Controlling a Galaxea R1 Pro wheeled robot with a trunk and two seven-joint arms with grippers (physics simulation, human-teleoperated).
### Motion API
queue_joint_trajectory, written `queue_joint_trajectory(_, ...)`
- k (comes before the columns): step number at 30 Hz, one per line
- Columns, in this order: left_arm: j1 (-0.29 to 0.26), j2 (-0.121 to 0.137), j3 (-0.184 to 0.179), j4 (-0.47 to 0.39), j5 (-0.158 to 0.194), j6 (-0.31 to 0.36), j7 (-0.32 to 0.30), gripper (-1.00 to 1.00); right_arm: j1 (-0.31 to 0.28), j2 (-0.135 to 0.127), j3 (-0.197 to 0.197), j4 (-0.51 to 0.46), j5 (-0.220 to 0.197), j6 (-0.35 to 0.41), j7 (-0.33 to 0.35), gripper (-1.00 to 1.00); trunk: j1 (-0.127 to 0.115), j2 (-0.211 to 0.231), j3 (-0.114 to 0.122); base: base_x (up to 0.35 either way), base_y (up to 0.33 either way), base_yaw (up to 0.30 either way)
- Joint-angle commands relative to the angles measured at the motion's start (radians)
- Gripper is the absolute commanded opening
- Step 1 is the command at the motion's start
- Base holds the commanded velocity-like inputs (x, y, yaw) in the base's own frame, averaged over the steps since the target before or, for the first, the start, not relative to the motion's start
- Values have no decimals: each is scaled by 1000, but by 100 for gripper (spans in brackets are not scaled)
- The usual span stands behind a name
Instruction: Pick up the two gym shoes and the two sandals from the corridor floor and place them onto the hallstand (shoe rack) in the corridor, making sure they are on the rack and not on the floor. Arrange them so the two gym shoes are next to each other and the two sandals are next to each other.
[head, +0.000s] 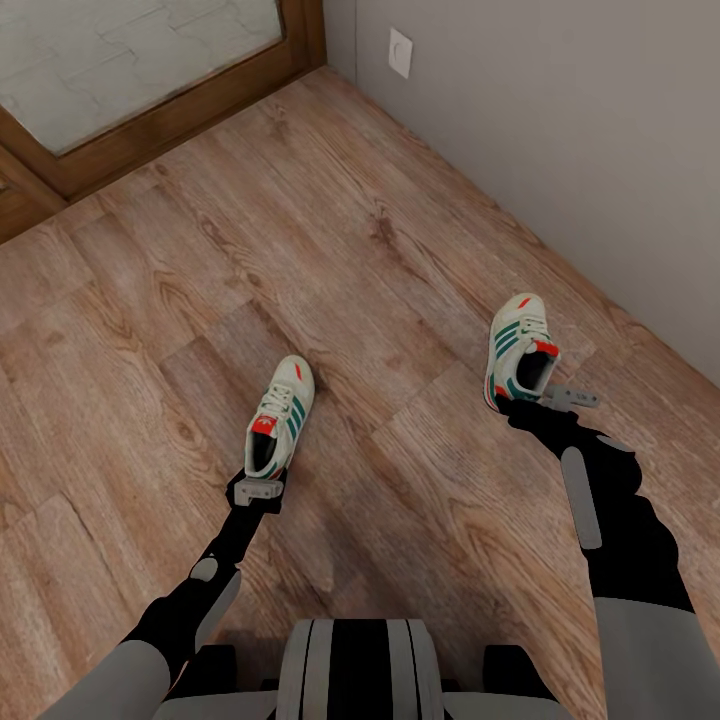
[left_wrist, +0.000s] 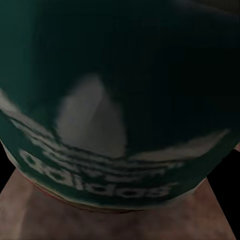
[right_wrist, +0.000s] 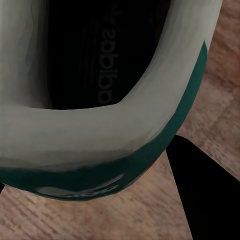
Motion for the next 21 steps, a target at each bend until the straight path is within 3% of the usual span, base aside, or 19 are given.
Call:
queue_joint_trajectory(1,-1,1,-4,1,10,-3,-4,-100,0,0,-1,-1,-5,5,-1,-100,0,0,0,0,0,0)
queue_joint_trajectory(11,-1,2,-3,0,10,-3,-4,-100,0,0,-1,-1,-6,5,-1,-100,0,0,0,0,0,0)
queue_joint_trajectory(21,-1,1,-3,-68,11,4,-1,-100,0,1,1,0,-6,5,-1,-100,-5,2,38,0,0,0)
